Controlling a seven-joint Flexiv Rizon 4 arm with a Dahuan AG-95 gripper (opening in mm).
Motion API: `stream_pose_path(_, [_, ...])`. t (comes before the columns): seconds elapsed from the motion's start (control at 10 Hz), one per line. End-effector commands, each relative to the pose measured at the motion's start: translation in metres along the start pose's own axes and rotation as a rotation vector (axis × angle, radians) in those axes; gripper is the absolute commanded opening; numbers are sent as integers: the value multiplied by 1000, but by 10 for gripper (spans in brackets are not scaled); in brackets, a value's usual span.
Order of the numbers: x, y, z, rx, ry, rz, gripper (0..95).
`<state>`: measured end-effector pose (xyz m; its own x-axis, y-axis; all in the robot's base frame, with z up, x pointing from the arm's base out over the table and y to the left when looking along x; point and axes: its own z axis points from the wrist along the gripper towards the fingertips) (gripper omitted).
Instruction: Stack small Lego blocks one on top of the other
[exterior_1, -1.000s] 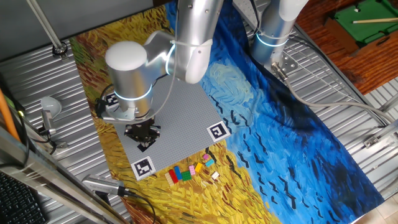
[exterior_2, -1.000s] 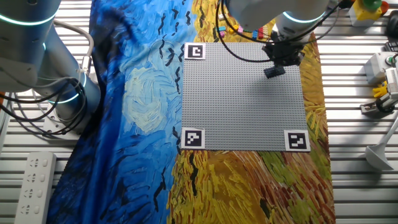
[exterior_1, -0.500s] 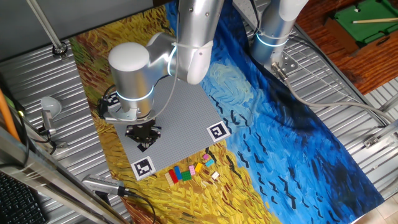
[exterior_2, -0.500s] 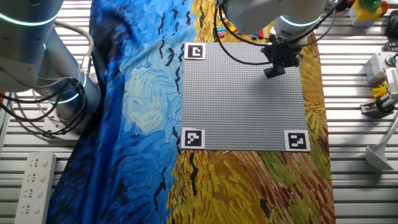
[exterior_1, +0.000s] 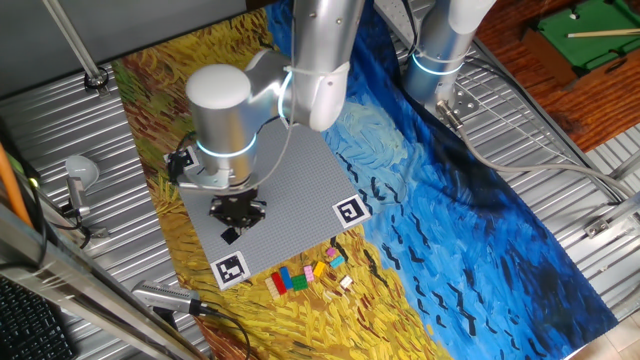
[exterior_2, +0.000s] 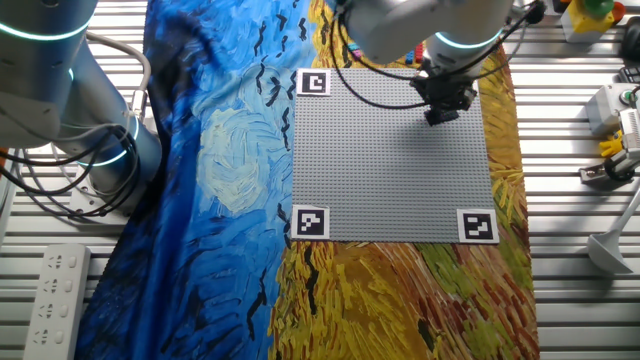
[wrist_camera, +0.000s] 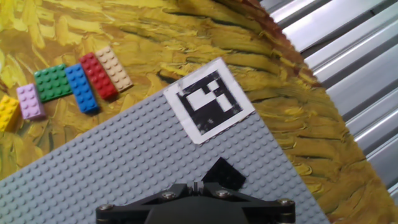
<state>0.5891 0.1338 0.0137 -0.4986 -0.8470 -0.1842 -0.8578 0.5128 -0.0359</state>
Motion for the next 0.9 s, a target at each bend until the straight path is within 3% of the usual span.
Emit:
stream_pose_path(0.1, [6, 4, 0, 6, -3, 1, 0])
stream_pose_path(0.9, [24, 33, -4, 30, -12, 51, 0])
